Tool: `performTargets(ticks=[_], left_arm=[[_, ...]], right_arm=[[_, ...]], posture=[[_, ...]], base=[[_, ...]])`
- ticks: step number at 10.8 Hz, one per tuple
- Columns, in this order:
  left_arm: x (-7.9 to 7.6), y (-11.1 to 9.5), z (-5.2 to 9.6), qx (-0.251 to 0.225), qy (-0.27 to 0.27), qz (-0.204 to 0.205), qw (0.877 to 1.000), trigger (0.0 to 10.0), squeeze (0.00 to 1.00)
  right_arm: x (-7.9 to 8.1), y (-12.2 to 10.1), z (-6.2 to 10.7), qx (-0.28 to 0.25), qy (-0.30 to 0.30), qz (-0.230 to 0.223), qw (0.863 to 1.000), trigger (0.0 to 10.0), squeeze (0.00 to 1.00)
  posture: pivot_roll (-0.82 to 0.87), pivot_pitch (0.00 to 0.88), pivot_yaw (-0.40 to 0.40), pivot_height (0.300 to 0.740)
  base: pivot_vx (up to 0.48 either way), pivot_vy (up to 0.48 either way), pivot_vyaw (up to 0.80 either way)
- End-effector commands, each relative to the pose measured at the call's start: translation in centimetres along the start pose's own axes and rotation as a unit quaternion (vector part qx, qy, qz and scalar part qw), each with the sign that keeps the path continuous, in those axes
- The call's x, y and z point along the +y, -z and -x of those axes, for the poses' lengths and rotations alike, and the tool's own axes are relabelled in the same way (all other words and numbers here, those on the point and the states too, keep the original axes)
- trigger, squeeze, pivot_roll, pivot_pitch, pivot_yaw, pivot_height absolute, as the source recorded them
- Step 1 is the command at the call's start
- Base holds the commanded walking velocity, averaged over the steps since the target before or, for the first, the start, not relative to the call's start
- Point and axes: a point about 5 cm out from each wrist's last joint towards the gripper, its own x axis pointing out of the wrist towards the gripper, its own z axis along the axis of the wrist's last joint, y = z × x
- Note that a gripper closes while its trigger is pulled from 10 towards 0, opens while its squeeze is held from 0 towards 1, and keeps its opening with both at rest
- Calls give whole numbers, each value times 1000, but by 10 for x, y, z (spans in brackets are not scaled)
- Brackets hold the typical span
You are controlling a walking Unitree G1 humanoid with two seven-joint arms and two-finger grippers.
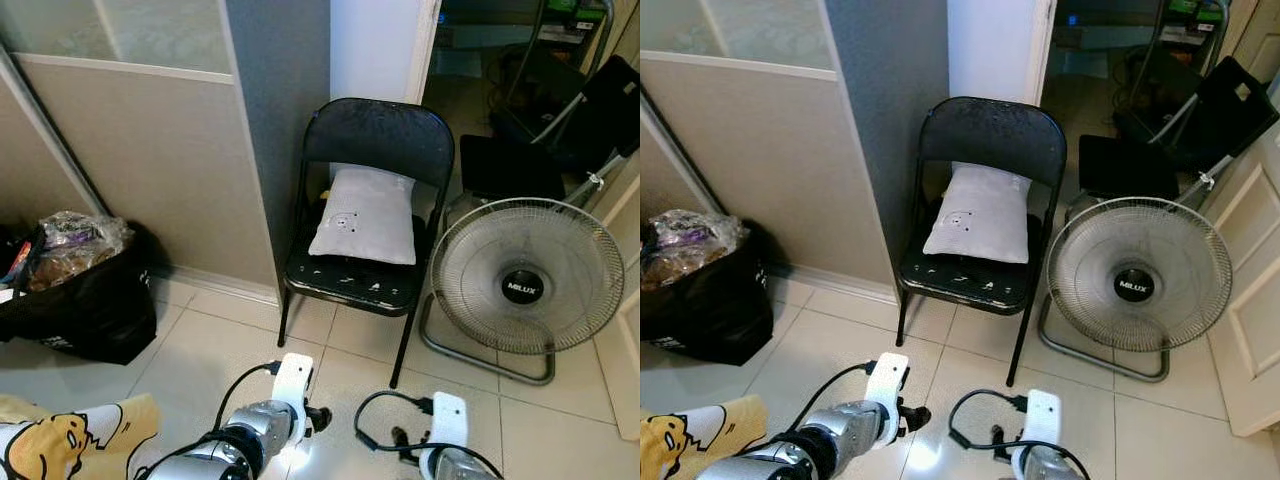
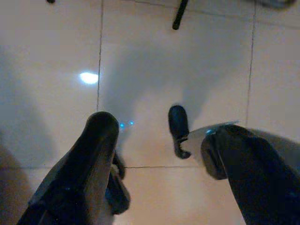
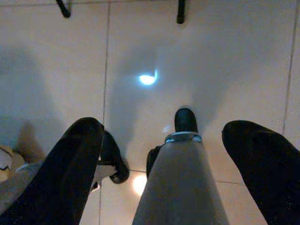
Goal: Clean up the room
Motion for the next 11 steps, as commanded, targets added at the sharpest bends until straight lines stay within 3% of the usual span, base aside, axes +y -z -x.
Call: performTargets(ticks=[1,2,4,5,11], left_arm=[[3,1,0,-3,-11,35,999,10000,0],[3,1,0,-3,-11,35,999,10000,0],[5,15,0,24,-31,23,999,10000,0],[2,20,-1,30,-35,13,999,10000,0],[3,23,-1,34,-39,-6,999,10000,0]], right_arm=[[3,3,0,9,-7,15,1000,10000,0],[3,3,0,9,-7,15,1000,10000,0],[-1,10,1,32,-20,82,996,10000,0],[-4,9,1,34,-18,94,995,10000,0],[-7,9,1,28,-16,93,995,10000,0]], posture=[[-176,0,51,740],[-176,0,51,740],[-182,0,-2,740],[-176,0,-39,740],[-156,0,-54,740]], base=[[0,0,0],[0,0,0],[0,0,0],[0,0,0],[0,0,0]])
